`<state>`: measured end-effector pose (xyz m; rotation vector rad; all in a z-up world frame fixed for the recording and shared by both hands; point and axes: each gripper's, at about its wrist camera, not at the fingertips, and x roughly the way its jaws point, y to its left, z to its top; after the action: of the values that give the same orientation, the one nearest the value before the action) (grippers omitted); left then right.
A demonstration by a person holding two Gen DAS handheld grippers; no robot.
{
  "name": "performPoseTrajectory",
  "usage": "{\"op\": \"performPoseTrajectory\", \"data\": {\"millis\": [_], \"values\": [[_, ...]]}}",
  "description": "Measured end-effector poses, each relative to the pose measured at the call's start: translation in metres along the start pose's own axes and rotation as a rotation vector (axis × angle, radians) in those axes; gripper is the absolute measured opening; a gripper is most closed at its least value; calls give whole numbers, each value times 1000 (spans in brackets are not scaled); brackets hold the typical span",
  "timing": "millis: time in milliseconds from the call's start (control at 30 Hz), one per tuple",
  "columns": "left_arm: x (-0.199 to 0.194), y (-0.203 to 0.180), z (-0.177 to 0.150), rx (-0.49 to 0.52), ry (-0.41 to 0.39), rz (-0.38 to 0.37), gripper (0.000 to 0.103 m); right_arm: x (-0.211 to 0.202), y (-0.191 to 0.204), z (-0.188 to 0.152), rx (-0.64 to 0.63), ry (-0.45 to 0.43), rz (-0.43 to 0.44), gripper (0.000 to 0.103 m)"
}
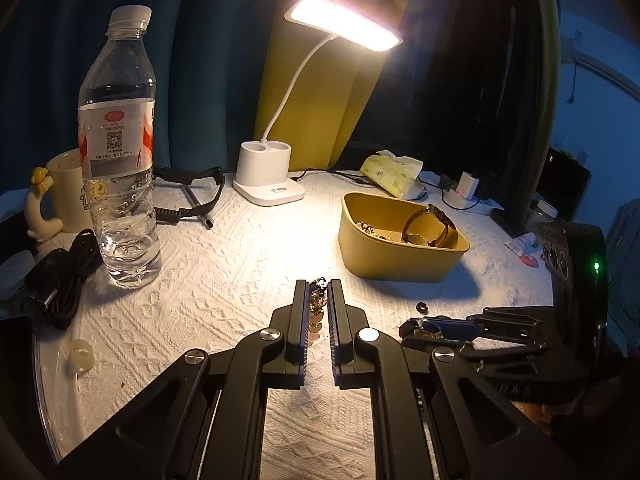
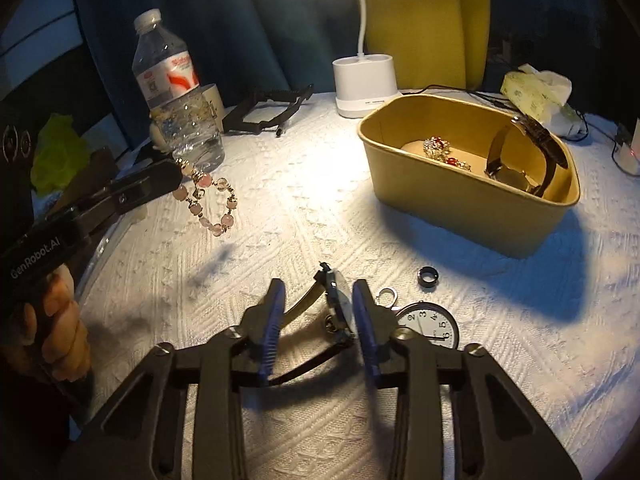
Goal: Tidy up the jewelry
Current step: 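Lower held items into the tan box and open both grippers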
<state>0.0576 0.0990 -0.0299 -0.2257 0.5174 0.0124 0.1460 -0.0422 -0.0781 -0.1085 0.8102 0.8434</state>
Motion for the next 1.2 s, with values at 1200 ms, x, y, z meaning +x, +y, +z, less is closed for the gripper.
{"op": "performPoseTrajectory", "data": {"millis": [1200], "values": [[43, -74, 74, 145, -34, -7, 10, -56, -89, 64, 86, -252, -1, 17]]}}
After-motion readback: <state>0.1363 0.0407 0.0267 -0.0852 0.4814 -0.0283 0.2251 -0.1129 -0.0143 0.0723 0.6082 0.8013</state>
